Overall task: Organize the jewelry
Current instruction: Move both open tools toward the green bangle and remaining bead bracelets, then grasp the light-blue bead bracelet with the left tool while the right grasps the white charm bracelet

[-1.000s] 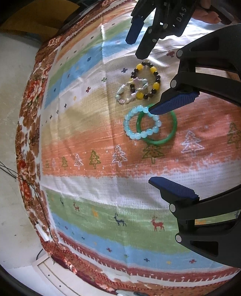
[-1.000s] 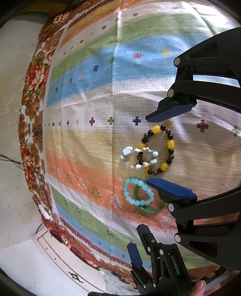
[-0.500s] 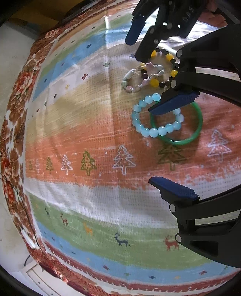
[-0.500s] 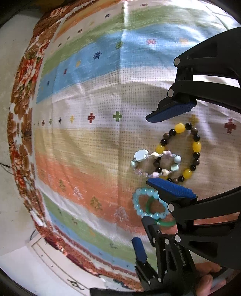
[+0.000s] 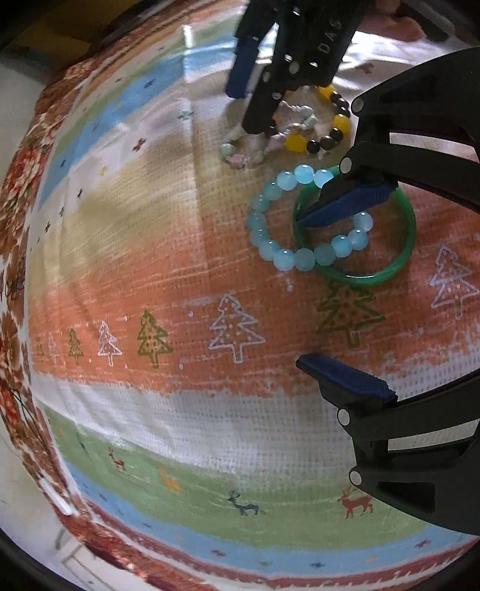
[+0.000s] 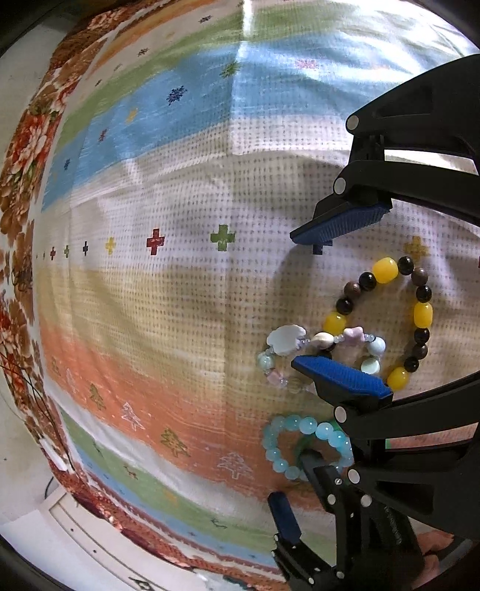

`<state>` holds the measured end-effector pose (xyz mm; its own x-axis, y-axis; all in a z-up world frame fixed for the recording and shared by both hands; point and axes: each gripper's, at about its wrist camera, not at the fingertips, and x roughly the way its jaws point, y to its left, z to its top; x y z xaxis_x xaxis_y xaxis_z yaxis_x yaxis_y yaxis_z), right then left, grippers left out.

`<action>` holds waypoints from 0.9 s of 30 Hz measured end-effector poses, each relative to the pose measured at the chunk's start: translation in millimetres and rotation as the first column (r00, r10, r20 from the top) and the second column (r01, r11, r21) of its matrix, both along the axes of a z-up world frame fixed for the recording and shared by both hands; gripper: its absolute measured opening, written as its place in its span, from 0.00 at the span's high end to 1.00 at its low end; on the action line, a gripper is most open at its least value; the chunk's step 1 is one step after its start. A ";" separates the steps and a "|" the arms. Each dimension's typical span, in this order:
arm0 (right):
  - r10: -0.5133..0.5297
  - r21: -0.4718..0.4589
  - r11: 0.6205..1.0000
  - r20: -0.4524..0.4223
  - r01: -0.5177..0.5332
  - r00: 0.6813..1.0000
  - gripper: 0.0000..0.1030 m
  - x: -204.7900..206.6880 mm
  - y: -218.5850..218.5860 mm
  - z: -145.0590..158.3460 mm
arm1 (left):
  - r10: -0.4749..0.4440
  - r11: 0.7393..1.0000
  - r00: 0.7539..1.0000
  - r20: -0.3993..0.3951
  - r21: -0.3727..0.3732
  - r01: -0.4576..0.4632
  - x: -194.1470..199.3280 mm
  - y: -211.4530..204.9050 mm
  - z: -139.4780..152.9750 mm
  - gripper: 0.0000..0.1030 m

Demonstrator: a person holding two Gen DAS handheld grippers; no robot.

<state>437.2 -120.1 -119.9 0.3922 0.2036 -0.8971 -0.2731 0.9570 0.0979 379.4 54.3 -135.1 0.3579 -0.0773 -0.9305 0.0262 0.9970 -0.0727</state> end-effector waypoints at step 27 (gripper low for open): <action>0.009 -0.050 0.999 0.019 -0.008 1.000 0.64 1.1 -5.5 -7.0 | 0.013 0.998 1.000 0.013 0.068 -0.014 17.0 -4.1 -7.2 0.37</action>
